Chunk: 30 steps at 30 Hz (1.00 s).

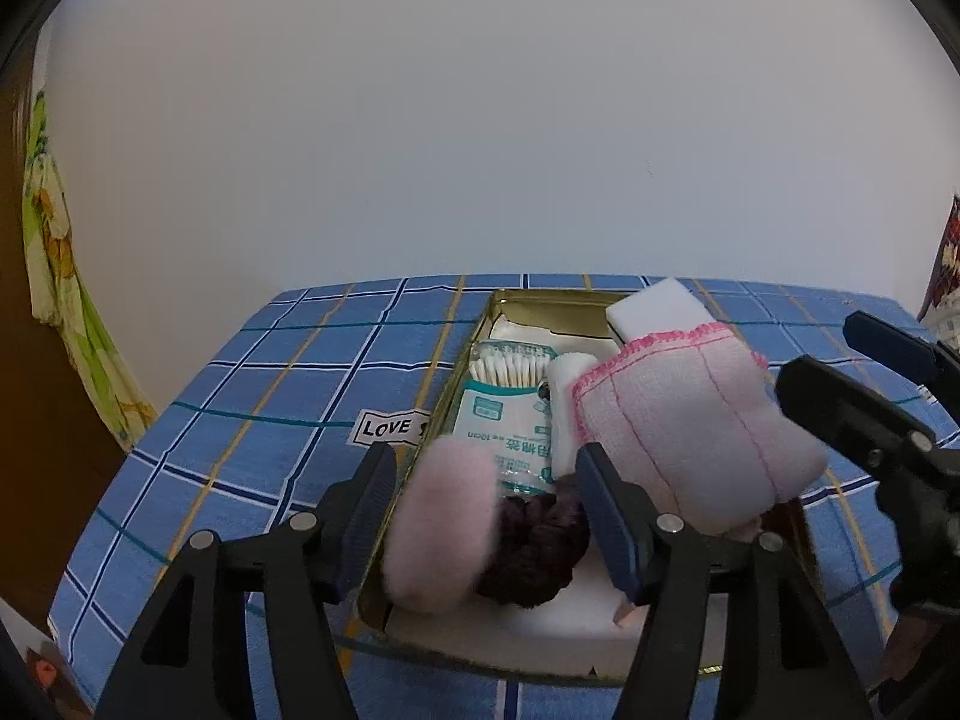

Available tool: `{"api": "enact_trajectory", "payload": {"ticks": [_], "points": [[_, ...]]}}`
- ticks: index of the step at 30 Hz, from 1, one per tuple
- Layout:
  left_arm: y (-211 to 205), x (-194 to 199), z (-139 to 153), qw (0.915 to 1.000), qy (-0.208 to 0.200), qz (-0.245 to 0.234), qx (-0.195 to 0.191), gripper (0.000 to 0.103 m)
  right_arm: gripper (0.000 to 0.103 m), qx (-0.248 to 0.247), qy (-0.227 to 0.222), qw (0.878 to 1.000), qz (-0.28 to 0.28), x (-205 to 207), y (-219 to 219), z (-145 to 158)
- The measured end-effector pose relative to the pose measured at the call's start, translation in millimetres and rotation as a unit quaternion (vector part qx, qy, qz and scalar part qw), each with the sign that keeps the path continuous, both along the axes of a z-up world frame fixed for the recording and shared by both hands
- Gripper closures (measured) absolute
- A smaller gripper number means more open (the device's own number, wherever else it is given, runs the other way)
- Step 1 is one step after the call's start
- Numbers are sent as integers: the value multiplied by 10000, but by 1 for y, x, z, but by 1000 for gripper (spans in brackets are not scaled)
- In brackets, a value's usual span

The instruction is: Organize soft objects

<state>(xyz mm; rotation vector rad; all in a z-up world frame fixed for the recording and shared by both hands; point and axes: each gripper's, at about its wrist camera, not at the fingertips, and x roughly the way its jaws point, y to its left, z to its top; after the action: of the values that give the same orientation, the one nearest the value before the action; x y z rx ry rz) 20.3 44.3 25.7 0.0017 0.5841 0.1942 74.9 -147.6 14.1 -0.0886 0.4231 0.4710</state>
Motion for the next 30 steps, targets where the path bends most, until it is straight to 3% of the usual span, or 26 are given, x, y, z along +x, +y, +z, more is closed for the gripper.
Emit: {"api": "enact_trajectory", "payload": {"ticks": [5, 9, 30], "points": [[-3, -19, 8, 9996, -234, 178, -9, 36, 3, 52, -169, 9998, -81, -17, -9, 8], [-2, -32, 13, 9984, -436, 343, -67, 21, 0, 38, -310, 9995, -94, -31, -13, 10], [-14, -59, 28, 9966, -701, 428, -42, 20, 0, 233, -250, 9994, -71, -49, -31, 9]]}}
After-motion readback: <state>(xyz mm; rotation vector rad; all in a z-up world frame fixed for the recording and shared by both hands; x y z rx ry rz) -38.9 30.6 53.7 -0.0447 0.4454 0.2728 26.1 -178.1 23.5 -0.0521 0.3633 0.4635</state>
